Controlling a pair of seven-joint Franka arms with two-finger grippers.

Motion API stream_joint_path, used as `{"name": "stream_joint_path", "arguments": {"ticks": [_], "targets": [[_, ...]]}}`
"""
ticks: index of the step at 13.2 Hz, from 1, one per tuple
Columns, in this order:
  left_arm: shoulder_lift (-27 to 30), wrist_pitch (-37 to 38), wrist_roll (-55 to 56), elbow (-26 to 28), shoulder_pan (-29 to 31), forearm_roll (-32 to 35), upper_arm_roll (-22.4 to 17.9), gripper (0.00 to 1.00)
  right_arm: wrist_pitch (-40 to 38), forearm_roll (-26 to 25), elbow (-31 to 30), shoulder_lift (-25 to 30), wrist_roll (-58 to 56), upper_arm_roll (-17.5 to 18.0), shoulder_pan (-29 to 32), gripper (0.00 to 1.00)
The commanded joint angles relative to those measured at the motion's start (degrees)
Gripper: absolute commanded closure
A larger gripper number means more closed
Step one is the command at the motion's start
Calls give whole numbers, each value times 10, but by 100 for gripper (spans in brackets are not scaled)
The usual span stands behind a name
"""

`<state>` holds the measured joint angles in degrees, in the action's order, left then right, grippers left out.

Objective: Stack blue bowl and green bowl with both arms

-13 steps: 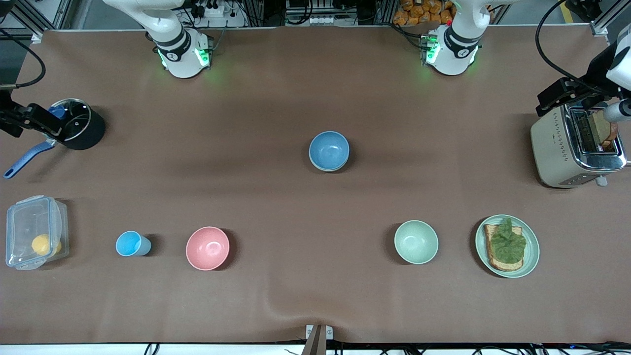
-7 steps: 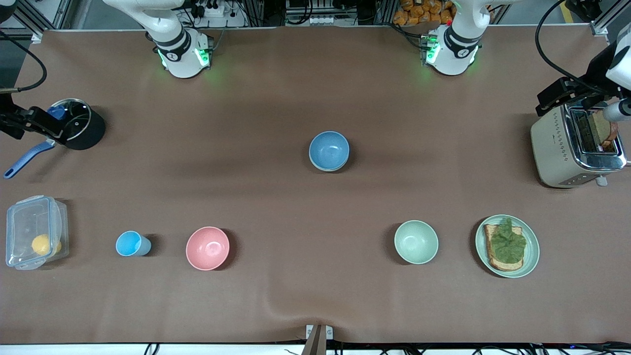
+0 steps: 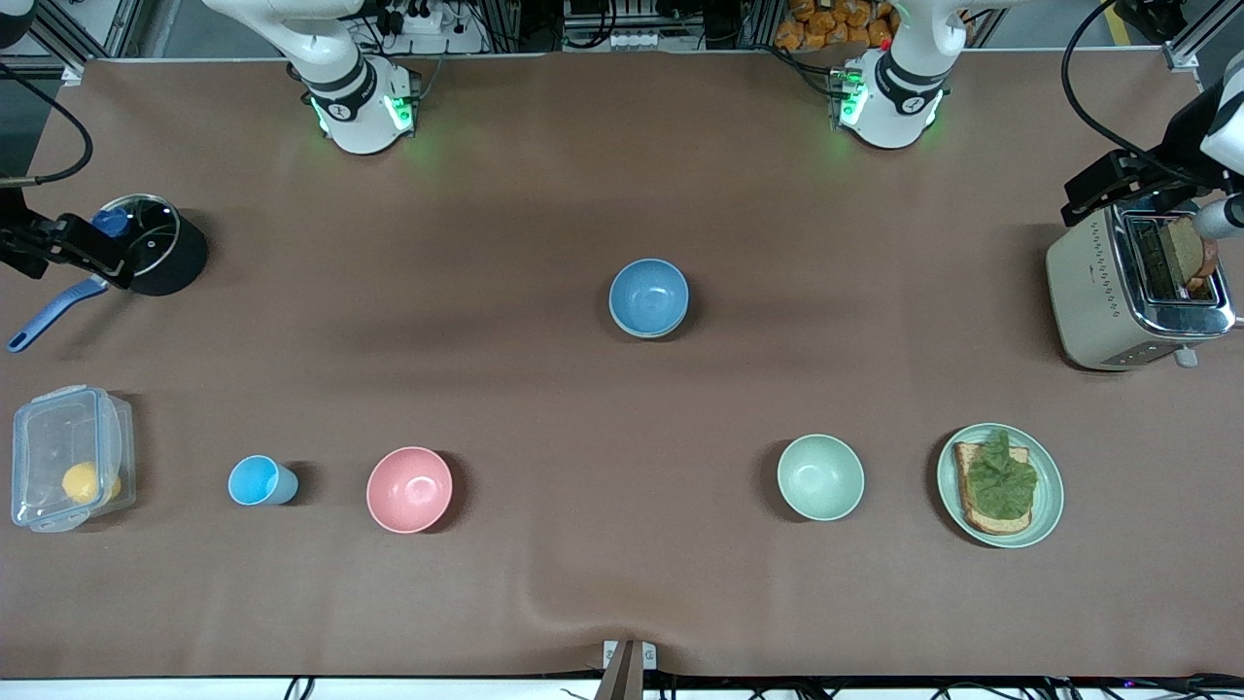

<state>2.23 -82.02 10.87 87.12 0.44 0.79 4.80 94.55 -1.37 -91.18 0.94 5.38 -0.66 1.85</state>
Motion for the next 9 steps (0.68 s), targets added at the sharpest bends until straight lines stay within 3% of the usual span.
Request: {"name": "stream_joint_path", "arguments": {"ticks": [1,9], "targets": [[5,16,-14,-5,3,11,0,0,3,2,4,-3,1,-7,-5,0],[6,27,-14,-6,3,10,-1,0,2,2,3,-3,1,-7,-5,0]]}}
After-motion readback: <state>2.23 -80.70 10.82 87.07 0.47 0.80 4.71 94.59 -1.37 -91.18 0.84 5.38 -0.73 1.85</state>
